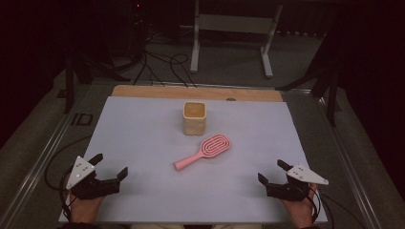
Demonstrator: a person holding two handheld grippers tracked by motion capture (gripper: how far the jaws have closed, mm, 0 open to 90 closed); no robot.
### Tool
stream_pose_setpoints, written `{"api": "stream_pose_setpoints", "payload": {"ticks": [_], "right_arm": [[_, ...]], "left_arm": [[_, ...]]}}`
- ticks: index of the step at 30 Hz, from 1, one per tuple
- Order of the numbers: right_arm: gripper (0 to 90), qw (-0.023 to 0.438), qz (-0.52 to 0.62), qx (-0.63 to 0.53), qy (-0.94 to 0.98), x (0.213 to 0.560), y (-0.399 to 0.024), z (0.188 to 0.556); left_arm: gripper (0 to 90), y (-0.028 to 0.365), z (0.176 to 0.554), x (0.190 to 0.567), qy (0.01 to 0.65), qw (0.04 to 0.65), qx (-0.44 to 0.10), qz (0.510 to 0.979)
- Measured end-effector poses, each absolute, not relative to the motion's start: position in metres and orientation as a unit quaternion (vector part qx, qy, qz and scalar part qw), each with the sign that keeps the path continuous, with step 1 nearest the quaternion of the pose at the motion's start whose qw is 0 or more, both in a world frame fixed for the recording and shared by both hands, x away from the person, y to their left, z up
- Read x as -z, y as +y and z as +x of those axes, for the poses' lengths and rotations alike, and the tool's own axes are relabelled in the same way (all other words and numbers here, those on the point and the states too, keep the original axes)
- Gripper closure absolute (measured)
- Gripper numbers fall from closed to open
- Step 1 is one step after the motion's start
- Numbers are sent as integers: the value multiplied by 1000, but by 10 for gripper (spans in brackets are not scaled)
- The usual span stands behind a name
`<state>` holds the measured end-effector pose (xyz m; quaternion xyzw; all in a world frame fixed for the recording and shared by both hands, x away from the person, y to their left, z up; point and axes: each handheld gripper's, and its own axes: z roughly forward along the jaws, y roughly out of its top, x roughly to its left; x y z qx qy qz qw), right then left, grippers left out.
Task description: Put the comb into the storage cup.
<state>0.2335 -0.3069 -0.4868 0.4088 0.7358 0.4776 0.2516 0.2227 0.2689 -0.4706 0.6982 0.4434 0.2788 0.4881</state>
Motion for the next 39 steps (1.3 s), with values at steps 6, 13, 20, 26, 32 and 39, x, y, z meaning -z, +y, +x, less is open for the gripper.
{"api": "stream_pose_setpoints", "payload": {"ticks": [6, 13, 20, 26, 32, 39], "right_arm": [[85, 252, 411, -477, 735, 485, -304, 231], [85, 243, 408, -484, 735, 483, -297, 232], [85, 232, 405, -496, 732, 478, -290, 232], [85, 228, 403, -491, 738, 473, -282, 237], [85, 228, 381, -484, 754, 467, -264, 246], [85, 217, 366, -480, 767, 458, -243, 262]], "left_arm": [[2, 267, 223, 471, 440, 486, -283, 700], [2, 266, 223, 475, 444, 485, -289, 696], [2, 261, 223, 477, 443, 477, -296, 699], [2, 262, 226, 479, 446, 481, -300, 693], [2, 263, 226, 479, 444, 478, -305, 694], [1, 267, 225, 482, 450, 478, -303, 691]]}}
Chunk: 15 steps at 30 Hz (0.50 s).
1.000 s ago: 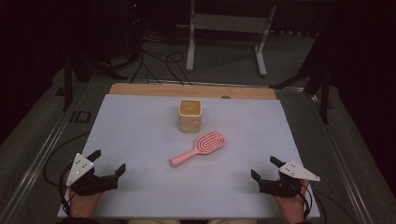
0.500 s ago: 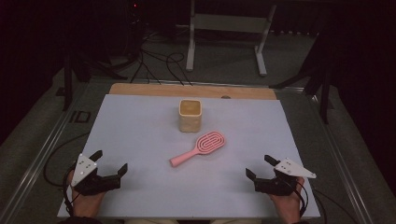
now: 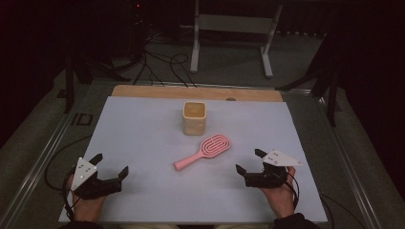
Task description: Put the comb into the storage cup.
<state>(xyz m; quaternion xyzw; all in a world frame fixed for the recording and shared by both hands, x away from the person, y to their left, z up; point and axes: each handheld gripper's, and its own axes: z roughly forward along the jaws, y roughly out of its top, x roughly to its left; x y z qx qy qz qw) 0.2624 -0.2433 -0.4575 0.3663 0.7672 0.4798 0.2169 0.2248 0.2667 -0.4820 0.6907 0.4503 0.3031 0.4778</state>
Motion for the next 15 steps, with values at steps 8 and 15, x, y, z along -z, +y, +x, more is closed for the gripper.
{"api": "stream_pose_setpoints", "payload": {"ticks": [8, 15], "right_arm": [[85, 203, 365, -476, 774, 451, -223, 275], [85, 188, 362, -485, 773, 447, -207, 279]], "left_arm": [[1, 263, 227, 481, 448, 478, -307, 690], [1, 257, 233, 483, 442, 476, -306, 696]]}}
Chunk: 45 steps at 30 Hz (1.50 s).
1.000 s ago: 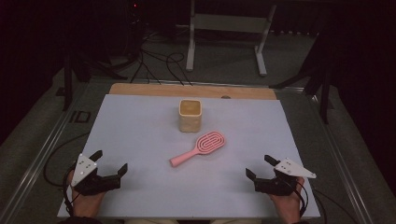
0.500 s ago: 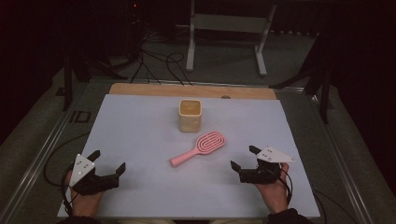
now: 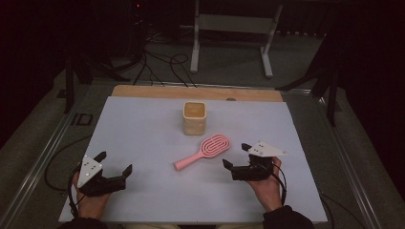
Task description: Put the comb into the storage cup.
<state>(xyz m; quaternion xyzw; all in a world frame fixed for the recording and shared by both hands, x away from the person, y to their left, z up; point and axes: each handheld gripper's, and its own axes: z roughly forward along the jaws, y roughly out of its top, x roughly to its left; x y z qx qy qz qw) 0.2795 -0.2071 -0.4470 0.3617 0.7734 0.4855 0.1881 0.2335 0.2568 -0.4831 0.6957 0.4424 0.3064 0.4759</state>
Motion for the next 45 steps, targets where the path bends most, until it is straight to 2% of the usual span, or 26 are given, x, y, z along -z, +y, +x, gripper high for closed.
{"api": "stream_pose_setpoints", "payload": {"ticks": [17, 45], "right_arm": [[85, 156, 368, -492, 774, 448, -178, 304], [87, 130, 365, -481, 786, 457, -137, 327]], "left_arm": [[1, 249, 238, 486, 430, 468, -310, 707], [2, 248, 241, 490, 432, 468, -310, 706]]}}
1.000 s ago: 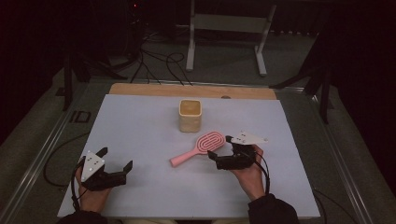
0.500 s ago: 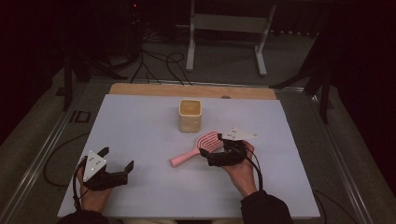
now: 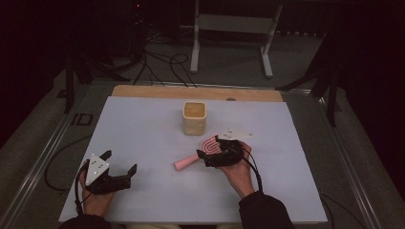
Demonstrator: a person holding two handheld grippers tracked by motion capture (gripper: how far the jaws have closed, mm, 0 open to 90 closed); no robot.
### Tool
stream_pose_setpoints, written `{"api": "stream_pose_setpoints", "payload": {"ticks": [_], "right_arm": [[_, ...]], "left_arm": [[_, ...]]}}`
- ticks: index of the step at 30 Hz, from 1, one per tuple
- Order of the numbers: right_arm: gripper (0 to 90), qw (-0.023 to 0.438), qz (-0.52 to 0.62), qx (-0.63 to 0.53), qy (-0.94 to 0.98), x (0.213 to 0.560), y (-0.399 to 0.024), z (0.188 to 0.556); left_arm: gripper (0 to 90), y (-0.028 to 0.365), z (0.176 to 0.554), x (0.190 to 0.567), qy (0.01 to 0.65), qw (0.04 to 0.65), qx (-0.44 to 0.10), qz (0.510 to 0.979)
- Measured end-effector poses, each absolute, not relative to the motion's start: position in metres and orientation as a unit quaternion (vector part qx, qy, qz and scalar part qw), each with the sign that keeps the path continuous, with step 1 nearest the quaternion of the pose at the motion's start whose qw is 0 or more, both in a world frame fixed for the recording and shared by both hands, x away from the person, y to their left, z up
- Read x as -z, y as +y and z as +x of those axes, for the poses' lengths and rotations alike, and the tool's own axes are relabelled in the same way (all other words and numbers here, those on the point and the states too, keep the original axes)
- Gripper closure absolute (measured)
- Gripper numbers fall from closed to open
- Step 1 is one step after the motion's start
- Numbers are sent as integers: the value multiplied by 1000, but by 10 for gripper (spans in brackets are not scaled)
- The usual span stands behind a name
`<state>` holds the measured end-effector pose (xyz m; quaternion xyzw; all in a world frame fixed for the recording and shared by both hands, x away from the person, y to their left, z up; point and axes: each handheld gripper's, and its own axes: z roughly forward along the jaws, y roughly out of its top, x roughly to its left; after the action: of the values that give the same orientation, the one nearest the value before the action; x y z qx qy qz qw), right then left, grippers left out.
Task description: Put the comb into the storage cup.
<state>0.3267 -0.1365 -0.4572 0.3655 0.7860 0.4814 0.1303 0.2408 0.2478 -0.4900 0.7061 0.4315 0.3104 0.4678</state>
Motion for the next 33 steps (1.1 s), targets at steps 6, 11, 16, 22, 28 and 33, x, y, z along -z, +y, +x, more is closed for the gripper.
{"api": "stream_pose_setpoints", "payload": {"ticks": [6, 11, 16, 22, 28, 33], "right_arm": [[111, 125, 356, -474, 795, 456, -122, 332], [155, 111, 349, -465, 806, 456, -107, 335], [191, 109, 350, -445, 817, 461, -93, 339], [473, 99, 370, -411, 827, 466, -80, 345], [768, 76, 353, -406, 839, 475, -68, 349], [900, 83, 339, -395, 850, 481, -54, 347]], "left_arm": [[2, 248, 241, 490, 432, 468, -310, 705], [2, 249, 241, 491, 434, 469, -308, 704], [2, 249, 241, 491, 434, 470, -308, 704], [2, 249, 242, 491, 434, 467, -307, 706], [2, 248, 242, 492, 435, 468, -305, 706], [2, 248, 242, 493, 435, 465, -304, 709]]}}
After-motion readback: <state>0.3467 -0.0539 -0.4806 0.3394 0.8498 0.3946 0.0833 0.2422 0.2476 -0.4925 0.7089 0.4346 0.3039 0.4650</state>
